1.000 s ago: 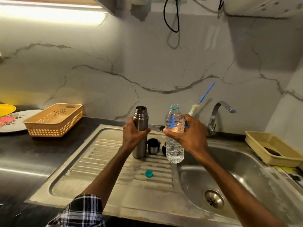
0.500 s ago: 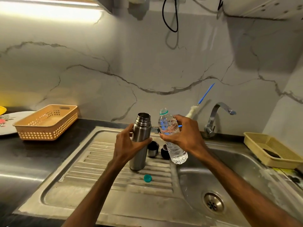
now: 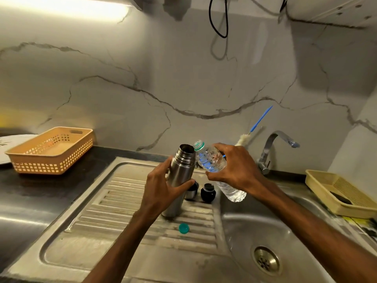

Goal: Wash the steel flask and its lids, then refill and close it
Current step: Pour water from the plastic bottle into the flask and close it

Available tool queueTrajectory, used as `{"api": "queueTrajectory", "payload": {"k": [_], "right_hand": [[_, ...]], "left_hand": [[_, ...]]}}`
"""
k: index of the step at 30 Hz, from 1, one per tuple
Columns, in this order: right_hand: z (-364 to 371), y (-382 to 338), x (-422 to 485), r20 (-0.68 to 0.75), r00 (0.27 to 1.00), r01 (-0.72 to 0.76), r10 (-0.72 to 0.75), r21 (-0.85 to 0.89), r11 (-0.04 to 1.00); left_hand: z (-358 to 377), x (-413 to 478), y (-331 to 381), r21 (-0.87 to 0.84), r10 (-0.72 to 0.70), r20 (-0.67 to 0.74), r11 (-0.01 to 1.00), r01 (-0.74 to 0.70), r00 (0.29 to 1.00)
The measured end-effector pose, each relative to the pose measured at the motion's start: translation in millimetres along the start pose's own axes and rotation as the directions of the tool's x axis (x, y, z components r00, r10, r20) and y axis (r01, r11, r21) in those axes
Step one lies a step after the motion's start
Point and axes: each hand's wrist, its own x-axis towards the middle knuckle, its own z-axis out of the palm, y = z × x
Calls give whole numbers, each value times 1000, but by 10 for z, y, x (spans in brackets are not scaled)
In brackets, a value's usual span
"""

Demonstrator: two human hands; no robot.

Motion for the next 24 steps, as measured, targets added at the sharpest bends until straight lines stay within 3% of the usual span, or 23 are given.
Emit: {"api": "queueTrajectory", "payload": {"k": [6, 24], "right_hand": [[-114, 45, 1, 50, 999, 2, 9, -219, 976], [-378, 27, 162, 139, 988, 126, -67, -486, 865]], "left_hand": [[23, -7, 43, 9, -7, 10, 1000, 7, 1000], [87, -34, -4, 31, -9, 74, 999, 6, 997]]}}
